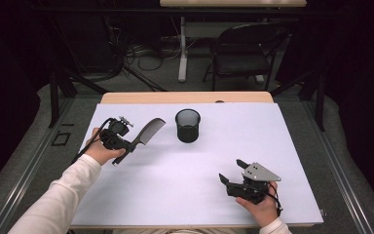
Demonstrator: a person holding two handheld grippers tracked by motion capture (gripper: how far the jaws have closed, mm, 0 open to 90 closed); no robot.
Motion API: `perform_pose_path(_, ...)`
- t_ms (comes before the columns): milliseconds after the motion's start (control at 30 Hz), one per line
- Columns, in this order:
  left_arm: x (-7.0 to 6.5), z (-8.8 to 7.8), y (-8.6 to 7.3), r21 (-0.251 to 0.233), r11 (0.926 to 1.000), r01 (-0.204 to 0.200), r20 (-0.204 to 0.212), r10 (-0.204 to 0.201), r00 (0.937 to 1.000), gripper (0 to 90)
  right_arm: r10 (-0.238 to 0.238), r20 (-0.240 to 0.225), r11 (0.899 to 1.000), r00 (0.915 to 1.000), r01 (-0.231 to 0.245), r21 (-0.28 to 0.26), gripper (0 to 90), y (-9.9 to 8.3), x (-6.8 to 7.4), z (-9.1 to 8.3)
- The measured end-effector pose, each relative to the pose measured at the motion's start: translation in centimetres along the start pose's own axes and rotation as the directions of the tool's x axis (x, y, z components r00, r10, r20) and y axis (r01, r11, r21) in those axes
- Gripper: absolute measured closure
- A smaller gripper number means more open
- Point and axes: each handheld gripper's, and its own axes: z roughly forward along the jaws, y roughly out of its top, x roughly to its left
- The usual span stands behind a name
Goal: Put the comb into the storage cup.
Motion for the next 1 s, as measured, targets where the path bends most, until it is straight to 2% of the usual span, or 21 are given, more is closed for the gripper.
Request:
perform_pose_path(433, -1.6, -0.9, 0.4, -0.08, 0.9968, -0.009, 0.006, 0.01, 0.9999, 72.4, 0.001, 0.002, 1.0, 1.0, -0.001, -0.005, 20.9, 0.0, -0.1, 0.0)
perform_pose_path(767, -3.3, -1.5, 0.6, -0.145, 0.9888, -0.037, 0.032, 0.042, 0.9986, 72.4, 0.002, 0.0, 1.0, 1.0, -0.002, -0.005, 20.9, 0.0, 0.0, 0.0)
perform_pose_path(1000, -4.1, -1.5, 0.7, -0.171, 0.984, -0.048, 0.029, 0.054, 0.9981, 72.4, 0.001, 0.001, 1.0, 1.0, -0.001, -0.006, 20.9, 0.0, 0.0, -0.1)
